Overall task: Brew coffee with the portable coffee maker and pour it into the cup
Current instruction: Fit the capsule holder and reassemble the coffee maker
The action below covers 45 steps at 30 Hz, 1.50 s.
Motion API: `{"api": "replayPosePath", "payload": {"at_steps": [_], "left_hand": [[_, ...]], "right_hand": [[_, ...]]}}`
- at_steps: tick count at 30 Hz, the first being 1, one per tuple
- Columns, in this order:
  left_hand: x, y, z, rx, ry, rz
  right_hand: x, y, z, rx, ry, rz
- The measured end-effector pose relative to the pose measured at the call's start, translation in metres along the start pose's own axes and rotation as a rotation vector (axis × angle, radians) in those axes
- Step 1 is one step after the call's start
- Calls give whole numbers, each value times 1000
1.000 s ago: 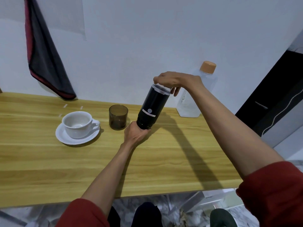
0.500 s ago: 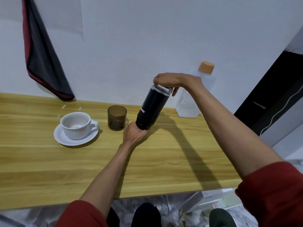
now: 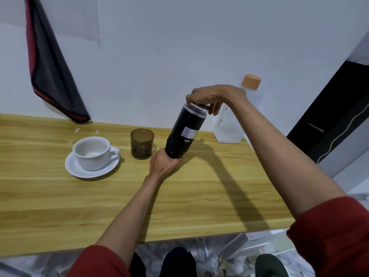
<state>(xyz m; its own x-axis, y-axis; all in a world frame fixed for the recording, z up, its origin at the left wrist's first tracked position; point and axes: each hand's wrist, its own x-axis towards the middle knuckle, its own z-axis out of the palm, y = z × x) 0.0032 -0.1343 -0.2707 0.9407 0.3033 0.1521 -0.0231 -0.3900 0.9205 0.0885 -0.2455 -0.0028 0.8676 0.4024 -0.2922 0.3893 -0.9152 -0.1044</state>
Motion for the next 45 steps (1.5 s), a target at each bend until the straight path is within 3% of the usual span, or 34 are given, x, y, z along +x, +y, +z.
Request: {"api": "replayPosePath", "payload": {"at_steps": [5, 10, 14, 19, 26, 33, 36, 39, 45], "left_hand": [[-1, 1, 0, 21, 53, -32], [-1, 2, 0, 29, 19, -6], [-1, 2, -1, 10, 23, -14], [-2, 3, -2, 13, 11, -18], [-1, 3, -1, 10, 20, -36], [-4, 5, -1, -15, 26, -12], [-6, 6, -1, -4, 27, -9], [-5, 7, -1, 3, 27, -15], [-6, 9, -1, 29, 57, -7]], "right_hand": [[-7, -4, 7, -11, 99, 105], [-10, -7, -3, 137, 2, 21], [-12, -5, -1, 59, 32, -60], [-15, -11, 10, 55, 130, 73], [-15, -5, -3, 133, 35, -112], [-11, -9, 21, -124, 333, 108], [-14, -10, 16, -65, 217, 120], [-12, -4, 10, 24, 121, -31], [-10, 2, 19, 13, 190, -37]]}}
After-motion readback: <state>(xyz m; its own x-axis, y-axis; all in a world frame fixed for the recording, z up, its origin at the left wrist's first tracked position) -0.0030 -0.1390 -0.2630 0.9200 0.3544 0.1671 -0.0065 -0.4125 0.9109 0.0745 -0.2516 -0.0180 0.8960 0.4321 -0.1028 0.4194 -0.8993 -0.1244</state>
